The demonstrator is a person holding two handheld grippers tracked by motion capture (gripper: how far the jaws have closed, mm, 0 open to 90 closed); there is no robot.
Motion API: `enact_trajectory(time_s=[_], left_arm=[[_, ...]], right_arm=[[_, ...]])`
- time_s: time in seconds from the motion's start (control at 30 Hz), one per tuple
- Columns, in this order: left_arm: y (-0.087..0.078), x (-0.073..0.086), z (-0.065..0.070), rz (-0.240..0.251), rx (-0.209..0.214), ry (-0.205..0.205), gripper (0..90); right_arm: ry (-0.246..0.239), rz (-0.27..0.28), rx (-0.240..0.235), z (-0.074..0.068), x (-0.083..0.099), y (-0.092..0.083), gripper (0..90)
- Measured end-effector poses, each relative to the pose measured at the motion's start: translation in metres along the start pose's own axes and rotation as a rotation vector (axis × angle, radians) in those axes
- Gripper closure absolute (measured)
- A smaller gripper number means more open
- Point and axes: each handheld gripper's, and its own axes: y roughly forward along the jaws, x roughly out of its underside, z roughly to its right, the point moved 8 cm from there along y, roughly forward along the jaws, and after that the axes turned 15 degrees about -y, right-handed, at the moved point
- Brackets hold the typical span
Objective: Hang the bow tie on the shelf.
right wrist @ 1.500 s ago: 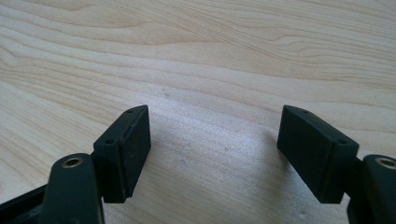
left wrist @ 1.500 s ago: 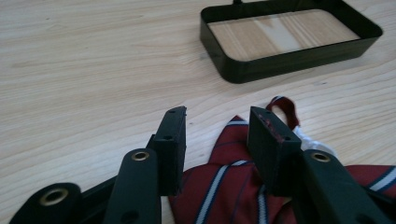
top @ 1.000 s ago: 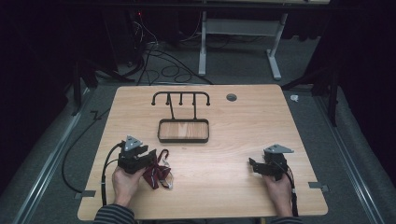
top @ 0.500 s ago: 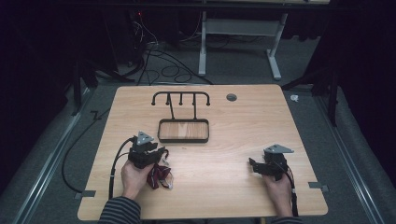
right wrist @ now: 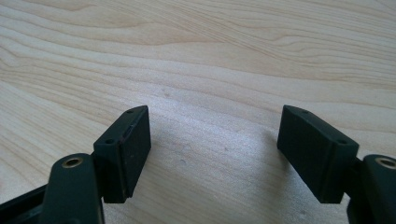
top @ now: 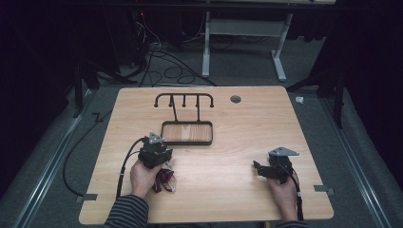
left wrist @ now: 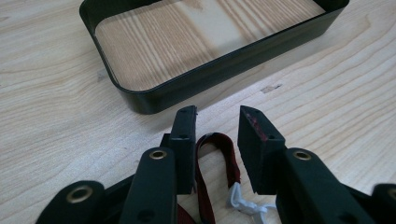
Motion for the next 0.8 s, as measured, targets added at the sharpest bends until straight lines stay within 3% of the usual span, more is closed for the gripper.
enact_trajectory(time_s=[0.5,0.8], left_arm=[[0.011,0.004,-0.008,-0.033,-0.031,-0.003,73.9],[0.016,0.007,-0.009,-0.057,-0.030,0.000,77.5]], right_arm=[[0.000,0.000,0.000,0.000,0.000,0.000,27.0],[0.000,0.000,0.000,0.000,0.000,0.000,26.9]])
